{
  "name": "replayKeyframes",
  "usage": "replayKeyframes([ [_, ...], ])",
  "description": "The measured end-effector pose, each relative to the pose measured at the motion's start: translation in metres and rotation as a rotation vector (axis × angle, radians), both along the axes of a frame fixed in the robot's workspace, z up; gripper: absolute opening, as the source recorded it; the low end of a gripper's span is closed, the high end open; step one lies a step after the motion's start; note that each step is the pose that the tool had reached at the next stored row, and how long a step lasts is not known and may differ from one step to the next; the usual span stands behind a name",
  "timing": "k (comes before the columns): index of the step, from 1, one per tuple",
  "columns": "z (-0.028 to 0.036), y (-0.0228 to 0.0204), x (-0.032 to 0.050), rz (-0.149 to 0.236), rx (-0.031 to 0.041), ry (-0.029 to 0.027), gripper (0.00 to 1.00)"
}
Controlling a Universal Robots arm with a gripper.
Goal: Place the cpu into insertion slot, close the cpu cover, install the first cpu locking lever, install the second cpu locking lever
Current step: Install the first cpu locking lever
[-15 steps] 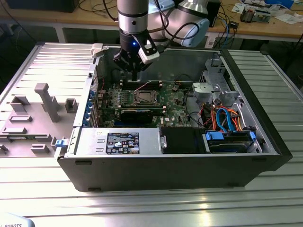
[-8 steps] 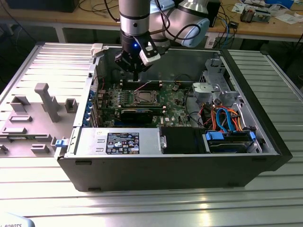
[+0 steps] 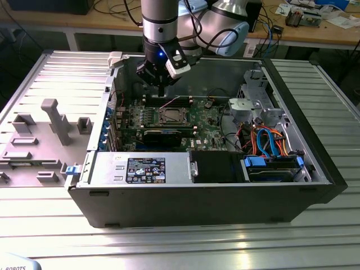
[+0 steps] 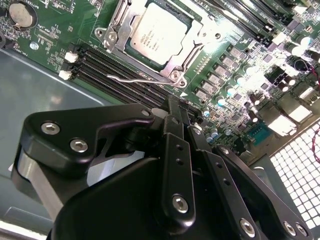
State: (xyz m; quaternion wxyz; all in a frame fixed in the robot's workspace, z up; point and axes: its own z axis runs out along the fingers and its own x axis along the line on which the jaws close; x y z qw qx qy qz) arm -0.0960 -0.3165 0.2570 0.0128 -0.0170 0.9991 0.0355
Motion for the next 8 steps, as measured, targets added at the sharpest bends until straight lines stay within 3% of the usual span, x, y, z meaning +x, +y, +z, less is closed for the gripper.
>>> replayKeyframes([
  [8,-0.0005,-0.0001,0.0005,-0.007,-0.0003,0.0002,0.11],
])
